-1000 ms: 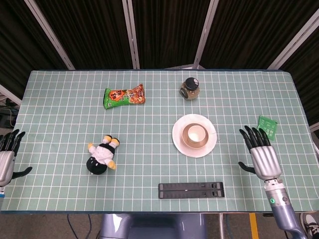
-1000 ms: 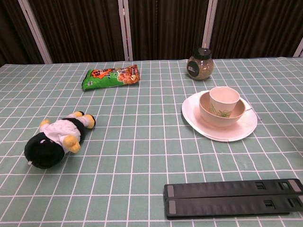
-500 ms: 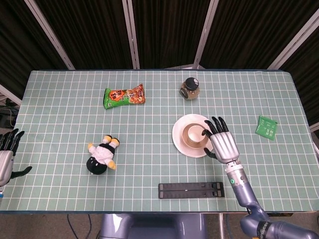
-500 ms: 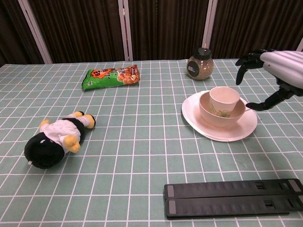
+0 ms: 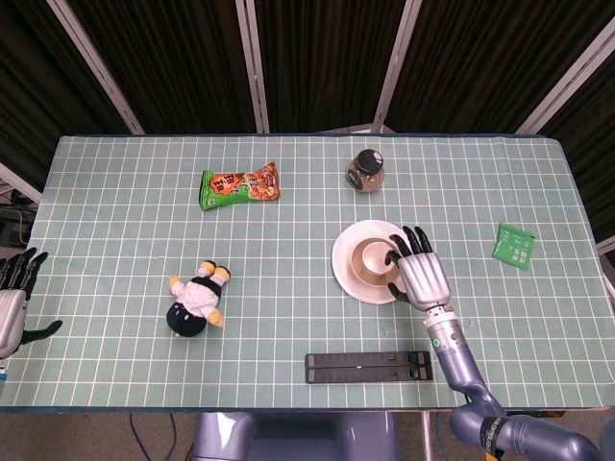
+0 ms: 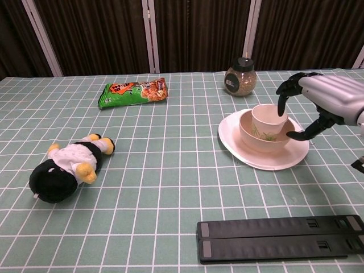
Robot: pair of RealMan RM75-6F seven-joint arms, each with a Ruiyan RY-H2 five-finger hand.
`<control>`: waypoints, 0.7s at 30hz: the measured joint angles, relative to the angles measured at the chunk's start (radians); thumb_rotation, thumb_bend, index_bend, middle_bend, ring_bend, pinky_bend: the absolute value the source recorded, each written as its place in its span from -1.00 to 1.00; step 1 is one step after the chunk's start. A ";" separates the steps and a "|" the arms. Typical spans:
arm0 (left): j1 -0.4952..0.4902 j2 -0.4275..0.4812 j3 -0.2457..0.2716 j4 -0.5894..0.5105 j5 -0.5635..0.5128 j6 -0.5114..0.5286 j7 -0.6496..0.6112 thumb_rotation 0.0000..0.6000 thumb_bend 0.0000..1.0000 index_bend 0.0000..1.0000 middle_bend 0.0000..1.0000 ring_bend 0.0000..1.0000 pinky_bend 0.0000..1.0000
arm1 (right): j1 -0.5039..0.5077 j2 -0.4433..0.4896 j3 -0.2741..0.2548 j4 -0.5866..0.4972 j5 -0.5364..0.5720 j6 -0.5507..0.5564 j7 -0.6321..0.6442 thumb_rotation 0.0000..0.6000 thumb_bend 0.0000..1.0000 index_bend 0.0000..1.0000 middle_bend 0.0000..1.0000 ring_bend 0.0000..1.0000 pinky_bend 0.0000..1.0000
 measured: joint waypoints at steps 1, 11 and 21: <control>0.000 0.000 0.000 -0.001 0.001 0.001 0.001 1.00 -1.00 -1.00 -1.00 -1.00 -1.00 | 0.002 -0.004 -0.001 0.008 0.000 -0.001 0.002 1.00 -0.61 -0.07 -0.66 -1.00 -1.00; -0.003 -0.002 0.001 0.000 0.002 -0.002 0.003 1.00 -1.00 -1.00 -1.00 -1.00 -1.00 | 0.022 -0.057 -0.015 0.090 -0.015 0.001 0.043 1.00 -0.25 0.19 -0.52 -1.00 -1.00; 0.000 0.000 -0.001 0.004 -0.003 -0.001 -0.004 1.00 -1.00 -1.00 -1.00 -1.00 -1.00 | 0.018 -0.054 -0.017 0.090 -0.043 0.047 0.062 1.00 -0.21 0.23 -0.50 -1.00 -1.00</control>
